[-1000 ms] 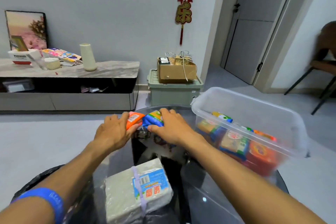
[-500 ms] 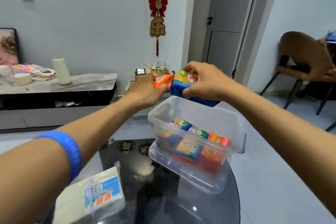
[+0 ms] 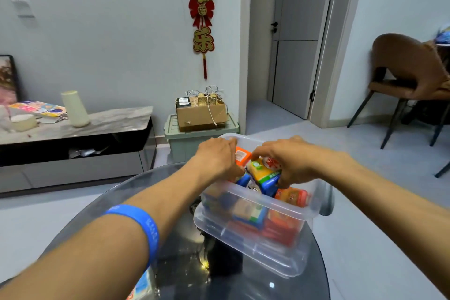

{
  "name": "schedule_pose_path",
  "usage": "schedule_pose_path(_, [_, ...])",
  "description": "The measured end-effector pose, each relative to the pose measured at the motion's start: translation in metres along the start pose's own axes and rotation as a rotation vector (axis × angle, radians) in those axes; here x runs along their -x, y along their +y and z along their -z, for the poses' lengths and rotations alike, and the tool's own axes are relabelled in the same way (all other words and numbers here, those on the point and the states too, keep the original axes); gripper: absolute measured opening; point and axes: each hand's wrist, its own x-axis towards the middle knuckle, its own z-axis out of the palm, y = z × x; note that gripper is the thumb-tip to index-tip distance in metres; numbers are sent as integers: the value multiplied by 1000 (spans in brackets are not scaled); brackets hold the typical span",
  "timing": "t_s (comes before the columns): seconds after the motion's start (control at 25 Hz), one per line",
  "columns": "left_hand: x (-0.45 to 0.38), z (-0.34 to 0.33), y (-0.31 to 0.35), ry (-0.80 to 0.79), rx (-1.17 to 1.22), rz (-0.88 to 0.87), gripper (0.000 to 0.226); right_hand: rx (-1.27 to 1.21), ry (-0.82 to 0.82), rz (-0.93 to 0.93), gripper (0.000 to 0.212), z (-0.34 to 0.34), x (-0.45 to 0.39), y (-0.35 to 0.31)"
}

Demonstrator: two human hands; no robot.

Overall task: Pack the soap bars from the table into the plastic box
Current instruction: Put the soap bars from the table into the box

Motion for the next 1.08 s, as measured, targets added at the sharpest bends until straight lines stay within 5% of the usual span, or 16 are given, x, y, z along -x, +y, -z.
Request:
schedule_pose_path(0.2, [-9,-14,4,-110,47,45,54,9,-87,86,84,-24,-20,-1])
schedule_pose_path(0.44, [2,-12,-16,158,85,43,29,30,-122,191,70,-36,-36,-16])
schedule_pose_path(0.56, [13,-19,-30,158,202,17,29,69,-132,214,76,-35,-40,-22])
schedule_pose_path(0.8, [28,-27,-40,166,354,-43,33,-155,-3,23,69,-34,-28,-15])
schedule_pose_path(1.08, [116,-5,-91,130,453,2,42,-324,336,134,37,4,13,-84])
